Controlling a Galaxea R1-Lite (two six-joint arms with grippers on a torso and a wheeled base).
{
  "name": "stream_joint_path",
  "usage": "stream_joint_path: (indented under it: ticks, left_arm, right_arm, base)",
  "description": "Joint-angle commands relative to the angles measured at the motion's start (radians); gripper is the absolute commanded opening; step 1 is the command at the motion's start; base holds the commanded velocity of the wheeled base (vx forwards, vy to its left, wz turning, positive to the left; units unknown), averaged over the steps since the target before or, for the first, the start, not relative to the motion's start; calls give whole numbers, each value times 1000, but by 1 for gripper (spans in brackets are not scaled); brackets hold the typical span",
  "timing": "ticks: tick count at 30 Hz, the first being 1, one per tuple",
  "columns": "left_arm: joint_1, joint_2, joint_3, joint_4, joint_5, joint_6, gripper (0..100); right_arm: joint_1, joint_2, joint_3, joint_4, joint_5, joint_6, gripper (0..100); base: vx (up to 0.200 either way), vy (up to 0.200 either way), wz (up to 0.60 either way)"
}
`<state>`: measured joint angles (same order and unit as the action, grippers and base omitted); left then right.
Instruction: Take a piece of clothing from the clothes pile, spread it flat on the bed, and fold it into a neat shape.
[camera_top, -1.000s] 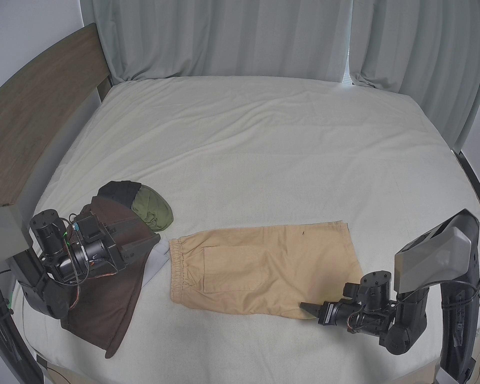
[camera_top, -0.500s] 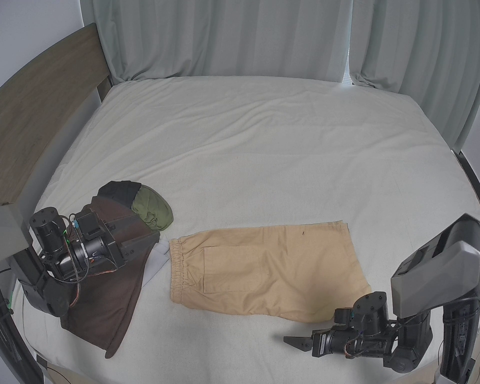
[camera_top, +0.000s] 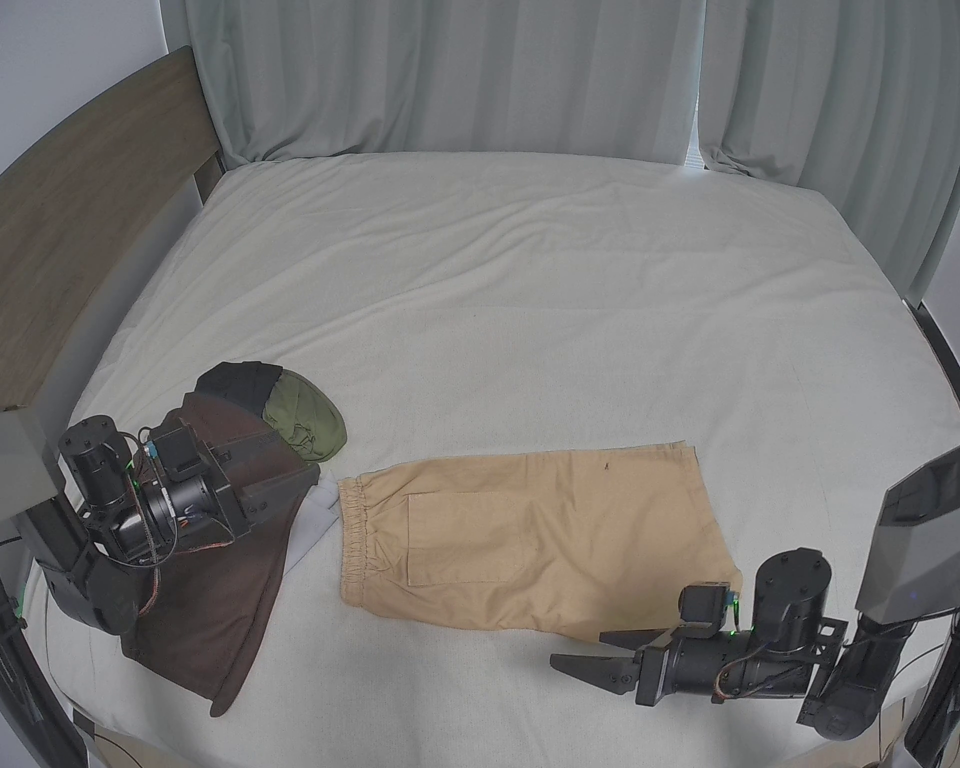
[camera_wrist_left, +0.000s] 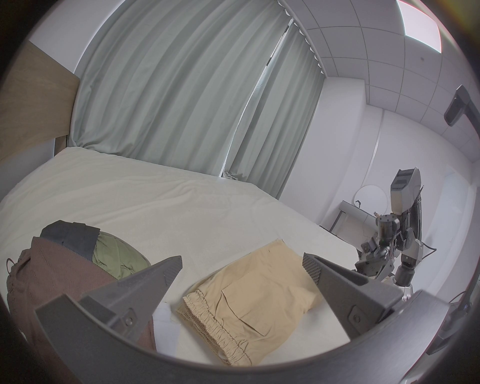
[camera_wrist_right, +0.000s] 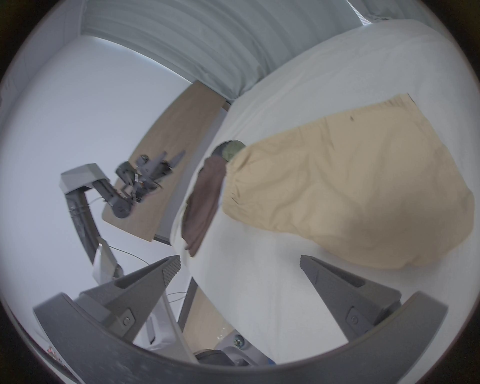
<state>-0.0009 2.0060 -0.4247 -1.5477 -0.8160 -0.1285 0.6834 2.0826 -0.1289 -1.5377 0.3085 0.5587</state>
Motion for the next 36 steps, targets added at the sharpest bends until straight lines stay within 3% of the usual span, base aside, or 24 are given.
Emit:
stream_joint_path:
  ticks: [1,9,13,22,36]
  left_arm:
    - [-1,0,4,0,0,0,100]
    - [-4,4,35,0,-9,0,100]
    - [-4,28,34,0,-14,3,100]
    - [-16,94,37,-2,-14,1,100]
    - [-16,220,20,-2,-2,-14,100]
  right_arm:
    - [-38,-119,-28,-1,69,0,100]
    - [-131,-223,-47,1,208,3,100]
    - [-225,-268,-46,1,258,12,100]
    - [-323,-272,-72,1,268,13,100]
    - [-326,-266,-66,1,271,15,100]
  base:
    - [0,0,0]
    - [0,0,0]
    - [0,0,0]
    - [0,0,0]
    - [0,0,0]
